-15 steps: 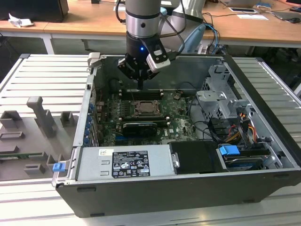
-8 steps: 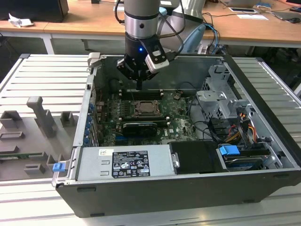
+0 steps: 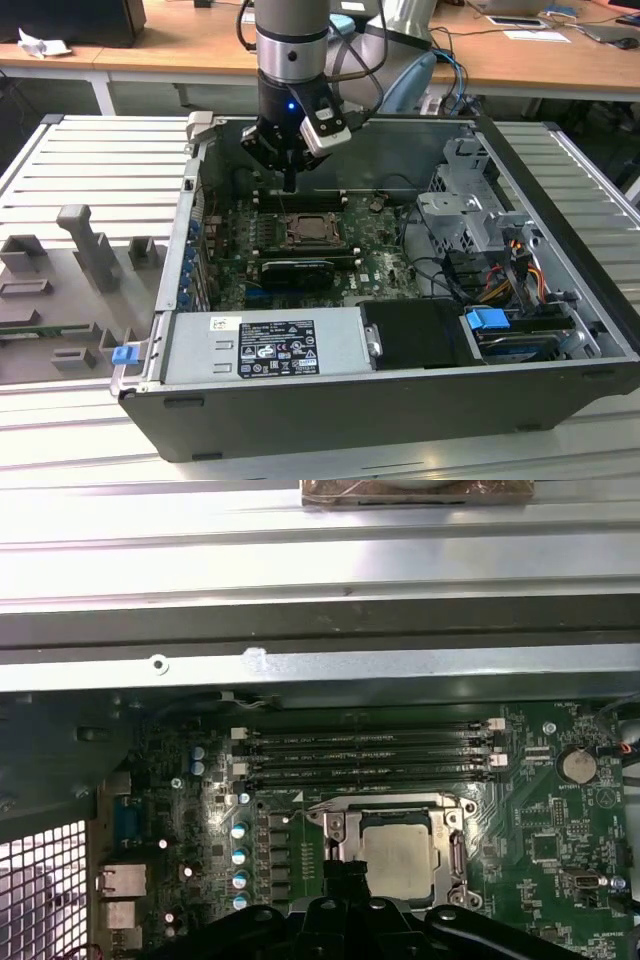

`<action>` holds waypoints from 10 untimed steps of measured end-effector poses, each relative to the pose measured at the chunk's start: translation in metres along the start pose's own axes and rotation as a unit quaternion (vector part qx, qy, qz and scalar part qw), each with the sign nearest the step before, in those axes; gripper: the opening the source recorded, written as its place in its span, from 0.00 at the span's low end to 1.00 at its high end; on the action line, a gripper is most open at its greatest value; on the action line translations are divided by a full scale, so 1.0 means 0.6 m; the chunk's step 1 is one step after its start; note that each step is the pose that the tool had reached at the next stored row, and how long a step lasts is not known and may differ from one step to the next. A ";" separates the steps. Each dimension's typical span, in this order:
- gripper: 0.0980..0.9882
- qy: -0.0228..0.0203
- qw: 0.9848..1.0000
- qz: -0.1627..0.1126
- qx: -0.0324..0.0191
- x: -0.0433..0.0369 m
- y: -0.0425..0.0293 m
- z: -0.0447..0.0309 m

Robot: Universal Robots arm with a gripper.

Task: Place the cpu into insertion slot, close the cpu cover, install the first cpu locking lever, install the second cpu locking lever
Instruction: 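Install the first cpu locking lever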

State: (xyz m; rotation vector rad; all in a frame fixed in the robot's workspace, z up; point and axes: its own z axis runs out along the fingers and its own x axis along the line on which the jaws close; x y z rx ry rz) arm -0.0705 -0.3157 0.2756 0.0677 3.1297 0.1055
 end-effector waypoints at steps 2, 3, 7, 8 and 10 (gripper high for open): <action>0.01 0.000 1.000 0.000 0.000 0.007 0.000 0.002; 0.01 0.000 1.000 -0.001 0.000 0.008 -0.001 0.003; 0.01 0.002 0.999 -0.034 -0.001 0.011 -0.001 0.008; 0.01 0.002 0.999 -0.035 -0.001 0.012 -0.001 0.009; 0.01 0.002 0.999 -0.035 -0.001 0.016 -0.001 0.010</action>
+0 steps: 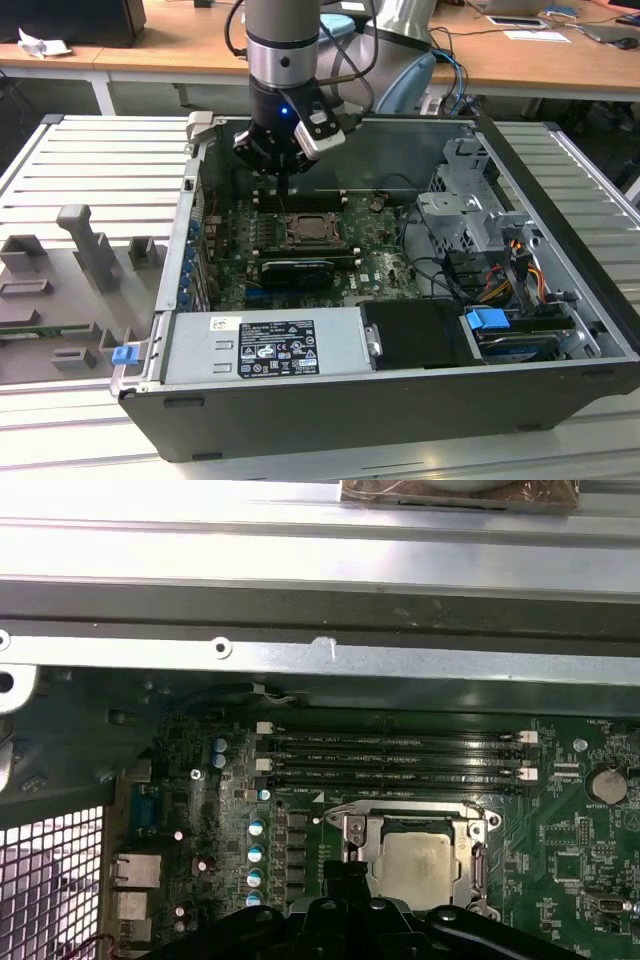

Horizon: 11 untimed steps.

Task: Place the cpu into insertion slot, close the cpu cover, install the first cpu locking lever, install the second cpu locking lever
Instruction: 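Install the first cpu locking lever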

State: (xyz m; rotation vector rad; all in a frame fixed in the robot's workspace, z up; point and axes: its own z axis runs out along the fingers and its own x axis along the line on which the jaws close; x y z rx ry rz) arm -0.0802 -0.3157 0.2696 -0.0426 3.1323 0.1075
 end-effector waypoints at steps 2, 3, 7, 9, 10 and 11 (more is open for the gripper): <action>0.01 0.000 1.000 0.000 0.000 0.004 0.000 0.001; 0.01 0.000 1.000 -0.001 0.000 0.008 0.000 0.002; 0.01 0.000 1.000 -0.001 0.000 0.020 0.000 0.003; 0.01 0.000 1.000 -0.002 0.000 0.029 0.001 0.005; 0.01 0.000 1.000 -0.002 0.000 0.033 0.001 0.006; 0.01 0.000 1.000 -0.003 0.000 0.034 0.001 0.007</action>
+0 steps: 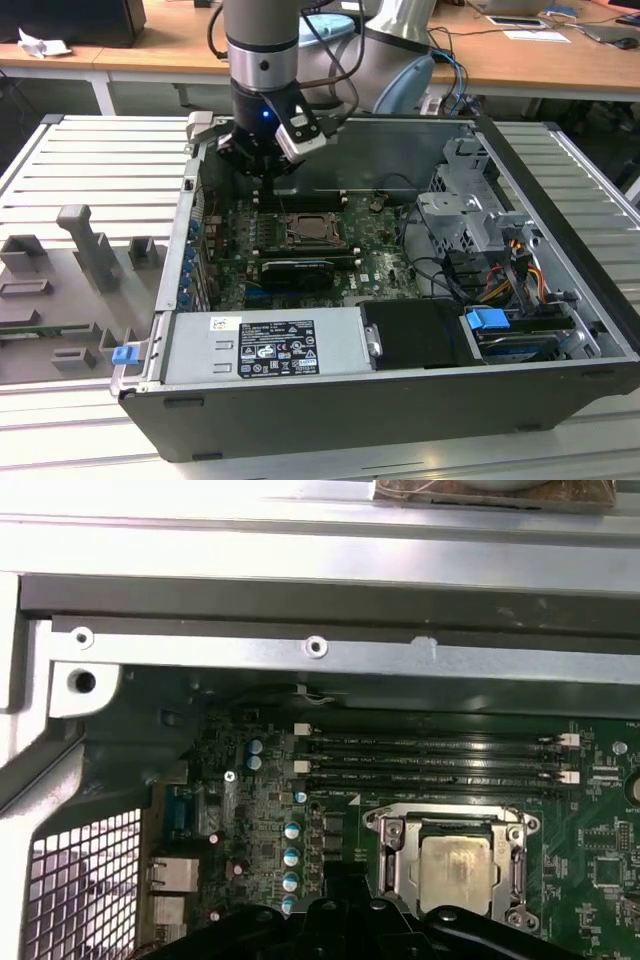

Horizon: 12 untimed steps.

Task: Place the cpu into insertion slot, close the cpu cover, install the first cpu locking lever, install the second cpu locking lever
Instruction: 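Install the first cpu locking lever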

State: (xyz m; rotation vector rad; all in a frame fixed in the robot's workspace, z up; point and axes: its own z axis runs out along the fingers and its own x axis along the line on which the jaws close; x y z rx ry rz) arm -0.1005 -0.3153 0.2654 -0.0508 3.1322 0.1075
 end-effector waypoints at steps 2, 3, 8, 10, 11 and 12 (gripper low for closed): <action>0.01 0.000 1.000 0.000 0.000 0.001 0.005 0.002; 0.01 0.000 1.000 -0.001 0.000 0.001 0.007 0.003; 0.01 0.000 1.000 0.000 0.000 0.001 0.025 0.009; 0.01 0.000 1.000 0.000 0.000 0.001 0.030 0.012; 0.01 0.000 1.000 -0.001 0.000 0.001 0.030 0.013; 0.01 0.000 1.000 -0.001 0.000 -0.002 0.031 0.014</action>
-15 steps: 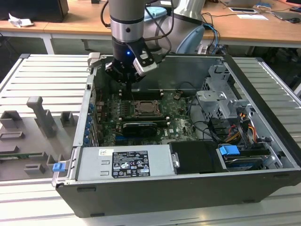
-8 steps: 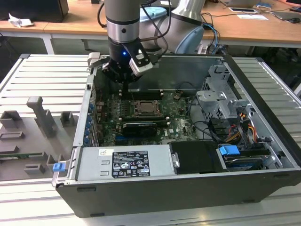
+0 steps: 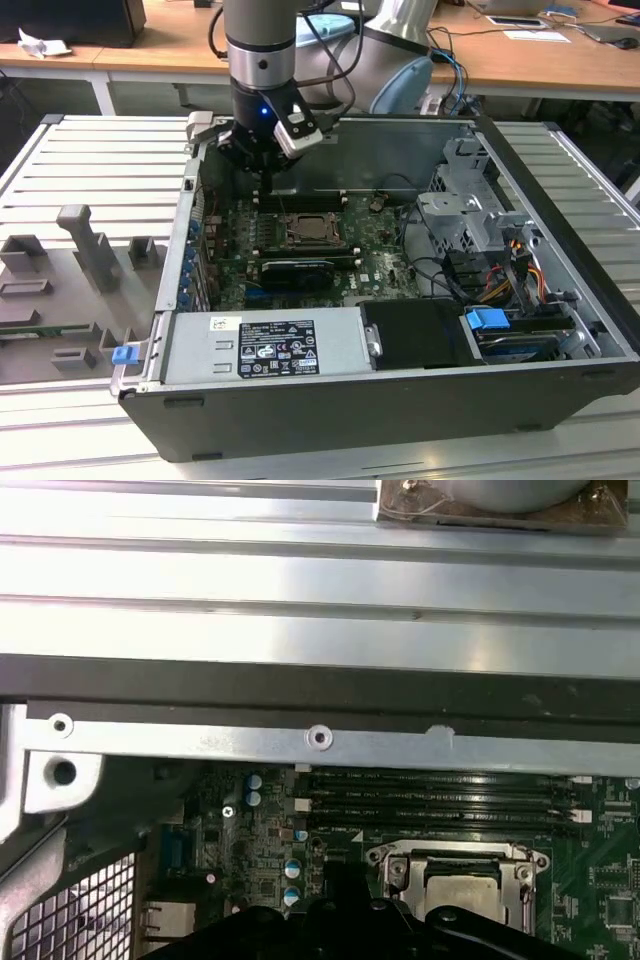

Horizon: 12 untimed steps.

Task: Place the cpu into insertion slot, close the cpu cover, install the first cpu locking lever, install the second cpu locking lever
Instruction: 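Install the first cpu locking lever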

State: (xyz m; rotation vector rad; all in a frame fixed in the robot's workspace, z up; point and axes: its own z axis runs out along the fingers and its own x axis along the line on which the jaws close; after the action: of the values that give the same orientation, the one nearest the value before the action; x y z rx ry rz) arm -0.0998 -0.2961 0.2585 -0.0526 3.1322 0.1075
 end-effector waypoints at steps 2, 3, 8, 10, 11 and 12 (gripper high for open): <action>0.01 0.000 1.000 0.000 0.000 -0.003 0.001 0.000; 0.01 0.000 1.000 0.000 0.000 -0.005 0.001 0.000; 0.01 0.000 1.000 0.000 0.000 -0.008 0.001 0.000; 0.01 0.000 1.000 0.000 0.000 -0.010 0.001 0.000; 0.01 0.000 1.000 0.000 0.000 -0.012 0.001 0.000; 0.01 0.000 1.000 0.000 0.000 -0.014 0.001 0.000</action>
State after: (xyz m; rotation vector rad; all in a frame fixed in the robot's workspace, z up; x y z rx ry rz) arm -0.0916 -0.2954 0.2584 -0.0524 3.1322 0.1064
